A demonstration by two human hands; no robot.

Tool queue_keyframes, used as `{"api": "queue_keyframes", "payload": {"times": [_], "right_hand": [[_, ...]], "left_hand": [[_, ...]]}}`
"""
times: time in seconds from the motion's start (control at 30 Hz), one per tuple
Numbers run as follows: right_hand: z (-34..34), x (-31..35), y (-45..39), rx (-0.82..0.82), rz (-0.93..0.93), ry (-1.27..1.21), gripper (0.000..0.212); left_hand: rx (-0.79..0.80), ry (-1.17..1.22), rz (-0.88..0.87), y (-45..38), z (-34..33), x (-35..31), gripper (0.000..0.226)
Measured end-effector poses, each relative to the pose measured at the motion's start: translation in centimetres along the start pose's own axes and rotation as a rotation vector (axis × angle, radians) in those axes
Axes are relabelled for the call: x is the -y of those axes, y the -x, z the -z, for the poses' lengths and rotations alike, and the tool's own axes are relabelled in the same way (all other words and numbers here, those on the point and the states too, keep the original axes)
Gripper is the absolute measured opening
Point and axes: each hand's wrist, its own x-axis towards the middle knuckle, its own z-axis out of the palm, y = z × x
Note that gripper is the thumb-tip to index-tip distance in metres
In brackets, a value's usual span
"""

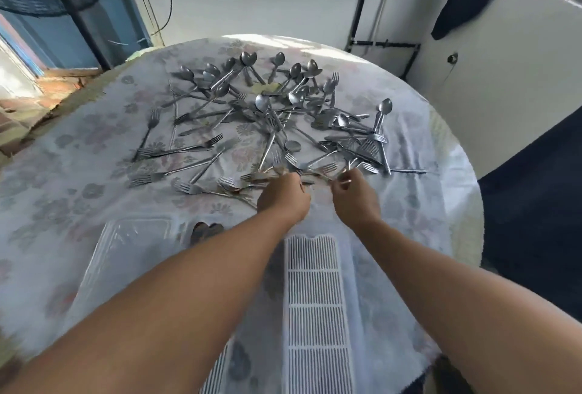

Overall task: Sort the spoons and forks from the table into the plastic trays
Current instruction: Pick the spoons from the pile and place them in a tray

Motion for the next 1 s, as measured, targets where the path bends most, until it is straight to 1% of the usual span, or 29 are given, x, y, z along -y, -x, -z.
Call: {"api": "queue_keyframes", "payload": {"times": [0.07, 0.17, 0.27, 0.37, 0.47, 0.53, 0.63, 0.7, 0.77, 0.87, 0.93, 1.0], "right_hand": [[0.5, -2.1, -1.9, 0.101, -0.006, 0.027, 0.016], [0.5, -4.0, -4.1, 0.177, -0.001, 0.025, 0.020], [0.5, -4.7, -5.8, 0.188, -0.027, -0.013, 0.020], [0.3, -4.8, -7.2, 0.158, -0.059, 0.008, 0.017], [0.2, -4.7, -8.6, 0.157, -0.063, 0.043, 0.012], [0.2, -4.4, -9.0, 0.166, -0.078, 0.082, 0.016], [-0.5, -4.2, -9.4, 0.147, -0.112, 0.122, 0.019], [-1.2, -4.1, -9.5, 0.155, -0.137, 0.089, 0.015], [-1.7, -4.1, -9.8, 0.179, -0.162, 0.052, 0.018], [-1.6, -4.0, -10.4, 0.167, -0.224, 0.004, 0.023], [-1.7, -4.1, -10.9, 0.152, -0.227, 0.007, 0.026], [-1.7, -4.2, -11.0, 0.154, -0.201, 0.041, 0.021]], "left_hand": [[0.036, -0.078, 0.099, -0.5, -1.5, -0.7, 0.016], [0.097, -0.148, 0.174, -0.9, -2.8, -0.7, 0.015], [0.046, -0.152, 0.221, -1.4, -3.1, -0.4, 0.009], [-0.015, -0.117, 0.255, -2.0, -2.9, -0.3, 0.015], [-0.073, -0.114, 0.216, -2.7, -3.1, -0.7, 0.015], [-0.088, -0.087, 0.178, -3.1, -3.5, -1.1, 0.014], [-0.044, -0.066, 0.129, -3.7, -4.1, -1.9, 0.018], [-0.022, -0.052, 0.074, -4.1, -4.5, -2.2, 0.019], [-0.024, -0.060, 0.019, -4.5, -4.6, -2.7, 0.019], [-0.072, -0.101, -0.068, -5.4, -4.9, -3.5, 0.019], [-0.082, -0.111, -0.113, -6.2, -5.0, -4.1, 0.018], [-0.082, -0.096, -0.127, -6.9, -5.1, -4.4, 0.017]]}}
